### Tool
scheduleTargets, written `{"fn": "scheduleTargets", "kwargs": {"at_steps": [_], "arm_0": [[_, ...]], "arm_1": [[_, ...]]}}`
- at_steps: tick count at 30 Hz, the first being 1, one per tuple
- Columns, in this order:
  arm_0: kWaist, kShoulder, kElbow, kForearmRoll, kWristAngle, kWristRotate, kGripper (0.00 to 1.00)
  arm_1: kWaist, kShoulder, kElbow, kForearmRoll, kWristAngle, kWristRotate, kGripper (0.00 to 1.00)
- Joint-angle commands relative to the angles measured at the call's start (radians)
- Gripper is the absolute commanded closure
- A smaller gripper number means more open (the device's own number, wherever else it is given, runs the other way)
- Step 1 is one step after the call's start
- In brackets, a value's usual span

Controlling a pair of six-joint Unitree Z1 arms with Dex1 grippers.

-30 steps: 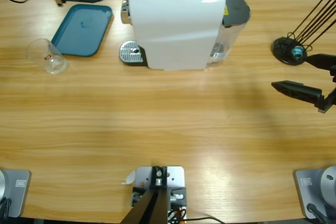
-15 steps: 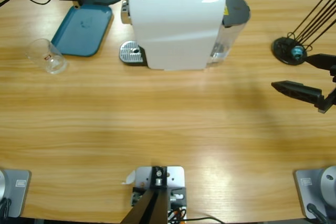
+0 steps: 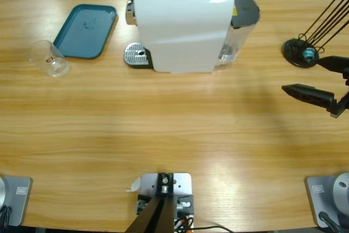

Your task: Pour coffee

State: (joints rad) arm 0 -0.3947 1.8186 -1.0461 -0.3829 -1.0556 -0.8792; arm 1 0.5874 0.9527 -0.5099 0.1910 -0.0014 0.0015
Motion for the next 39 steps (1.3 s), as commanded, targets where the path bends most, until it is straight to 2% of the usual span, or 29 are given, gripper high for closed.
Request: {"fn": "scheduleTargets", "kwargs": {"at_steps": [1, 2, 3, 4, 5, 9, 19, 36, 37, 38, 39], "arm_0": [[0.002, 0.054, 0.010, -0.022, -0.033, -0.011, 0.636], [0.002, 0.058, 0.013, -0.023, -0.033, -0.011, 0.822], [0.002, 0.060, 0.015, -0.028, -0.033, -0.011, 0.925], [0.001, 0.061, 0.015, -0.030, -0.033, -0.011, 0.986], [0.000, 0.063, 0.014, -0.031, -0.033, -0.010, 1.000], [0.000, 0.071, 0.012, -0.048, -0.037, -0.002, 1.000], [0.003, 0.070, 0.042, -0.140, -0.037, -0.007, 1.000], [-0.012, -0.025, 0.011, -0.137, -0.023, -0.032, 0.993], [-0.013, -0.032, 0.007, -0.132, -0.022, -0.032, 0.736], [-0.013, -0.038, 0.005, -0.129, -0.018, -0.031, 0.435], [-0.013, -0.045, 0.005, -0.130, -0.012, -0.030, 0.282]], "arm_1": [[0.011, -0.005, 0.027, -0.010, -0.003, 0.010, 0.023], [0.011, -0.005, 0.027, -0.010, -0.002, 0.010, 0.023], [0.011, -0.005, 0.027, -0.010, 0.000, 0.010, 0.033], [0.011, -0.005, 0.027, -0.010, 0.001, 0.010, 0.055], [0.011, -0.005, 0.027, -0.010, 0.002, 0.010, 0.066], [0.011, -0.003, 0.027, -0.010, 0.007, 0.010, 0.109], [0.011, 0.001, 0.027, -0.010, 0.011, 0.009, 0.141], [0.011, 0.005, 0.027, -0.012, 0.015, 0.009, 0.142], [0.011, 0.005, 0.027, -0.012, 0.015, 0.009, 0.142], [0.011, 0.005, 0.027, -0.012, 0.015, 0.009, 0.142], [0.011, 0.005, 0.027, -0.012, 0.014, 0.009, 0.142]]}}
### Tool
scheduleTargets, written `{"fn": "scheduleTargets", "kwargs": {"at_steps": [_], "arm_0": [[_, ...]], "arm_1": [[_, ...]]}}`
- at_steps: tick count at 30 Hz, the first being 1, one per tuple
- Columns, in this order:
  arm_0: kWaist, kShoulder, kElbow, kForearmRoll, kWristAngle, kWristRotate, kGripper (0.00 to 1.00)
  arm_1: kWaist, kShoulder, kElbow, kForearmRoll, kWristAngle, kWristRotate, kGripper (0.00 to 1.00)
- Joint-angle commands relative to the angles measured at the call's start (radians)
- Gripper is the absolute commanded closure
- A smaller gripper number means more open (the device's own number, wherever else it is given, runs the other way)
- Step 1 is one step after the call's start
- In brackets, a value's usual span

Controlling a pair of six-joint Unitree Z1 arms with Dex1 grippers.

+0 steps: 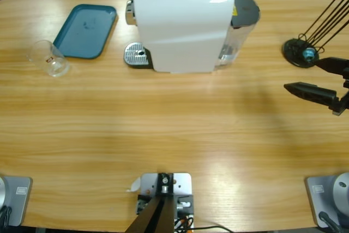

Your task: Pour coffee

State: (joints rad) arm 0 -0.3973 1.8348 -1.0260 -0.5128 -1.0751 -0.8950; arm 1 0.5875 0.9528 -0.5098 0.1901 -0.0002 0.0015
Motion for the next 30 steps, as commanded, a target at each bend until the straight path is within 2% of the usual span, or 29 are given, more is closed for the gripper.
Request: {"fn": "scheduleTargets", "kwargs": {"at_steps": [1, 4, 8, 10, 13, 14, 15, 18, 20, 23, 26, 29, 30], "arm_0": [[-0.011, -0.066, -0.016, 0.000, 0.013, -0.015, 0.180], [-0.011, -0.087, -0.016, -0.001, 0.038, -0.009, 0.068], [-0.011, -0.142, -0.005, 0.004, 0.107, 0.020, 0.059], [-0.011, -0.183, 0.007, 0.025, 0.153, 0.049, 0.059], [-0.011, -0.283, 0.018, 0.177, 0.268, 0.156, 0.059], [-0.014, -0.325, 0.015, 0.261, 0.330, 0.211, 0.059], [-0.022, -0.366, 0.010, 0.352, 0.392, 0.269, 0.059], [-0.085, -0.483, -0.015, 0.636, 0.623, 0.460, 0.059], [-0.151, -0.547, -0.021, 0.774, 0.797, 0.561, 0.059], [-0.283, -0.632, -0.024, 0.931, 1.099, 0.704, 0.055], [-0.397, -0.706, 0.022, 1.000, 1.346, 0.797, 0.042], [-0.408, -0.784, 0.088, 1.000, 1.370, 0.804, 0.002], [-0.408, -0.811, 0.108, 1.003, 1.370, 0.804, 0.000]], "arm_1": [[0.011, 0.004, 0.027, -0.011, 0.014, 0.009, 0.142], [0.011, 0.003, 0.027, -0.011, 0.013, 0.009, 0.142], [0.011, -0.004, 0.028, -0.012, 0.006, 0.008, 0.127], [0.011, -0.020, 0.028, -0.012, -0.015, 0.007, 0.026], [0.011, -0.054, 0.022, 0.005, -0.061, 0.025, 0.020], [0.011, -0.061, 0.016, 0.016, -0.075, 0.030, 0.044], [0.011, -0.064, 0.012, 0.022, -0.082, 0.036, 0.110], [0.011, -0.069, 0.004, 0.035, -0.088, 0.070, 0.386], [0.011, -0.073, -0.002, 0.048, -0.089, 0.115, 0.501], [0.011, -0.074, -0.014, 0.069, -0.135, 0.200, 0.529], [-0.041, -0.069, -0.069, 0.155, -0.214, 0.268, 0.524], [-0.080, -0.050, -0.129, 0.222, -0.309, 0.273, 0.518], [-0.125, -0.036, -0.141, 0.224, -0.311, 0.276, 0.515]]}}
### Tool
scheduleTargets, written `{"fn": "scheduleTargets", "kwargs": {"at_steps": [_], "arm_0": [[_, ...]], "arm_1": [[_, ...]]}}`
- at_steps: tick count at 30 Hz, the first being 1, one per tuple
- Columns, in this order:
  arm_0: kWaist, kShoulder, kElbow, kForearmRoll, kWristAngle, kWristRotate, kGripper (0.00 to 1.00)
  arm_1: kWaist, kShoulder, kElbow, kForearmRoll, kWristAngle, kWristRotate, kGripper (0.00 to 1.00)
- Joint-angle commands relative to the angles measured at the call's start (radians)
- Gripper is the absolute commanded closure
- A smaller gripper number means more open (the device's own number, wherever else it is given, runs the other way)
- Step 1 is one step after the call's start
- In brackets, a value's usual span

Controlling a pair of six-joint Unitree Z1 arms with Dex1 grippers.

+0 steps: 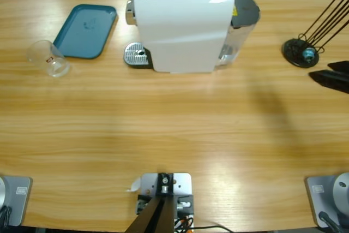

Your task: Pour coffee

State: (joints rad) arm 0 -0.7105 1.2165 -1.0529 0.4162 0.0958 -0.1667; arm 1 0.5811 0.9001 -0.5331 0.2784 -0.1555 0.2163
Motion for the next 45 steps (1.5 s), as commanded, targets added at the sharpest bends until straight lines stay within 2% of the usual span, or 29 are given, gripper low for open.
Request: {"fn": "scheduleTargets", "kwargs": {"at_steps": [1, 4, 11, 18, 24, 32, 39, 45], "arm_0": [[-0.095, -0.221, 0.157, 0.074, 0.197, 0.076, 0.000], [-0.095, -0.292, 0.216, 0.076, 0.195, 0.076, 0.001], [-0.095, -0.335, 0.327, 0.063, 0.146, -0.001, 0.017], [-0.095, -0.360, 0.365, 0.052, 0.145, -0.039, 0.018], [-0.094, -0.371, 0.372, 0.052, 0.145, -0.046, 0.023], [-0.093, -0.374, 0.373, 0.052, 0.145, -0.047, 0.023], [-0.094, -0.376, 0.375, 0.052, 0.145, -0.047, 0.023], [-0.094, -0.376, 0.378, 0.049, 0.145, -0.047, 0.023]], "arm_1": [[-0.169, 0.037, -0.126, 0.134, -0.144, 0.080, 0.509], [-0.287, 0.126, -0.120, 0.077, -0.047, 0.137, 0.464], [-0.328, 0.304, -0.031, -0.126, 0.010, 0.179, 0.469], [-0.351, 0.480, 0.018, -0.243, -0.026, 0.198, 0.469], [-0.367, 0.540, 0.039, -0.316, -0.082, 0.199, 0.474], [-0.368, 0.649, 0.069, -0.438, -0.089, 0.211, 0.477], [-0.385, 0.683, 0.070, -0.481, -0.137, 0.221, 0.478], [-0.392, 0.699, 0.068, -0.506, -0.141, 0.220, 0.478]]}}
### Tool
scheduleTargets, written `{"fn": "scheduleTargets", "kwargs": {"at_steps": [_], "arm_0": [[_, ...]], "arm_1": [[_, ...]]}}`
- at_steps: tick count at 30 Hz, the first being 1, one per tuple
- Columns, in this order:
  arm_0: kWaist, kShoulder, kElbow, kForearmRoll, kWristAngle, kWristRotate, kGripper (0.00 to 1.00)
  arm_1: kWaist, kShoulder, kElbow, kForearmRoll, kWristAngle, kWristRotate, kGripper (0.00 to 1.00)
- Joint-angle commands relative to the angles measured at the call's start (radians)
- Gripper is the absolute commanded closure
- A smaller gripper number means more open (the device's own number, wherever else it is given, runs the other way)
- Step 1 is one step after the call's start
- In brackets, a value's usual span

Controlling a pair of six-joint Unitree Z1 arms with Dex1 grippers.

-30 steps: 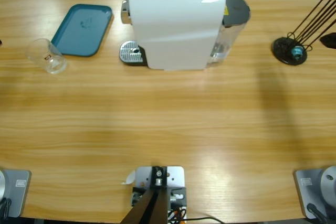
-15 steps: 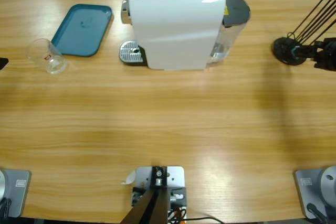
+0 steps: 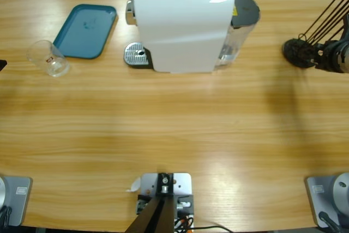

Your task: Pour coffee

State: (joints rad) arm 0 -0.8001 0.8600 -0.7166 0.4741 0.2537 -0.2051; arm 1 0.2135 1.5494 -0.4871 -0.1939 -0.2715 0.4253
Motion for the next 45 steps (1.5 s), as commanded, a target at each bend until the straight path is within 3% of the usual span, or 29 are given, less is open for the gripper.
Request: {"fn": "scheduleTargets", "kwargs": {"at_steps": [1, 13, 38, 41, 44, 45], "arm_0": [[-0.004, -0.019, 0.041, -0.009, -0.013, -0.008, 0.023], [-0.004, -0.019, 0.042, -0.009, -0.013, -0.008, 0.023], [-0.005, -0.018, 0.043, -0.011, -0.012, -0.008, 0.023], [-0.005, -0.018, 0.043, -0.011, -0.012, -0.008, 0.023], [-0.005, -0.018, 0.043, -0.012, -0.011, -0.008, 0.023], [-0.005, -0.018, 0.043, -0.014, -0.011, -0.008, 0.023]], "arm_1": [[-0.025, 0.055, 0.023, -0.037, -0.025, 0.010, 0.478], [-0.038, 0.116, 0.026, -0.091, -0.020, 0.011, 0.529], [-0.085, 0.166, 0.028, -0.147, -0.017, 0.001, 0.539], [-0.085, 0.174, 0.031, -0.158, -0.015, -0.013, 0.667], [-0.084, 0.178, 0.034, -0.162, -0.015, -0.034, 0.888], [-0.085, 0.176, 0.036, -0.162, -0.016, -0.038, 0.915]]}}
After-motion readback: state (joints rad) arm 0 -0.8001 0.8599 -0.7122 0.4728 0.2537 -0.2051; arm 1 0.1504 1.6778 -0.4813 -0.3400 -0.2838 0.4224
